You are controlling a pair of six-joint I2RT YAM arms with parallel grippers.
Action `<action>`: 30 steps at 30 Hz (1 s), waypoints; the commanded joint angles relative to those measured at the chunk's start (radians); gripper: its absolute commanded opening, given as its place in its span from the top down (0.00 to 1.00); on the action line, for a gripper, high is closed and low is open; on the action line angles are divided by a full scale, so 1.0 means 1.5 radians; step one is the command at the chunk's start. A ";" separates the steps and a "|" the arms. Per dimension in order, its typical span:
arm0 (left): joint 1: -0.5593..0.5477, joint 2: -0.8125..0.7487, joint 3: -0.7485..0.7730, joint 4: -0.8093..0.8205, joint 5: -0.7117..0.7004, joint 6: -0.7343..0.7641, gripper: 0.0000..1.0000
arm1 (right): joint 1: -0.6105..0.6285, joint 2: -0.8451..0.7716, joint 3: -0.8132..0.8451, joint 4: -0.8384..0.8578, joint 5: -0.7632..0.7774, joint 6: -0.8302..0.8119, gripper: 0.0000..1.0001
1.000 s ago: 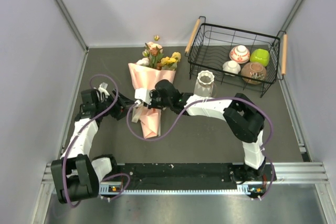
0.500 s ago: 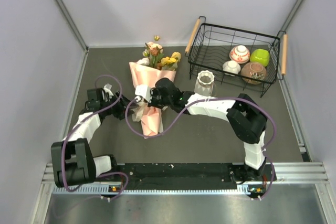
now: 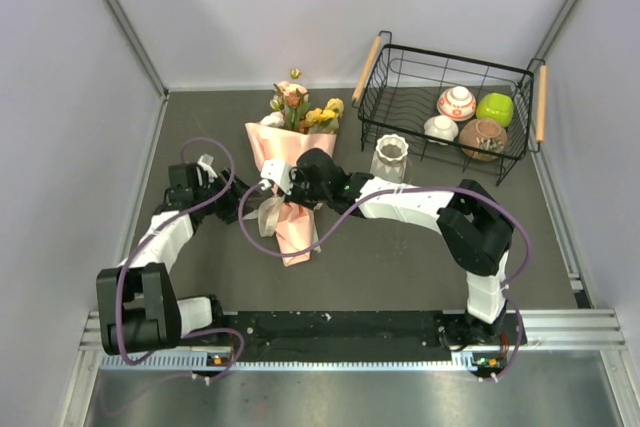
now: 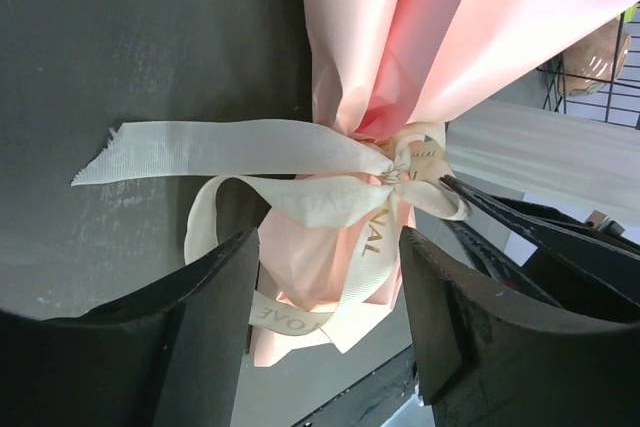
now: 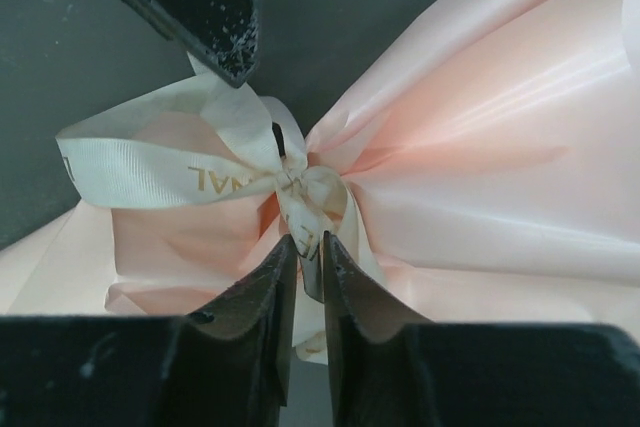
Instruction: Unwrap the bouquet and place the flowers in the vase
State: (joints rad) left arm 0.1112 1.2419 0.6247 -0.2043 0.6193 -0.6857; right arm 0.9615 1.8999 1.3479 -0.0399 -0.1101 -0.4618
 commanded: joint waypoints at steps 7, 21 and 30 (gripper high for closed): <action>0.062 -0.013 -0.073 0.044 -0.041 -0.076 0.44 | 0.003 -0.038 -0.003 -0.010 -0.008 0.024 1.00; 0.080 0.169 -0.043 0.177 0.012 -0.193 0.53 | 0.003 -0.053 -0.001 -0.012 -0.033 0.058 0.83; 0.047 0.223 0.012 0.222 0.055 -0.207 0.39 | 0.003 -0.048 0.000 -0.017 -0.031 0.056 0.83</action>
State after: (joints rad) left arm 0.2237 1.5162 0.5804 0.0528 0.6369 -0.9855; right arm 0.9615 1.8748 1.3479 -0.0757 -0.1371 -0.3885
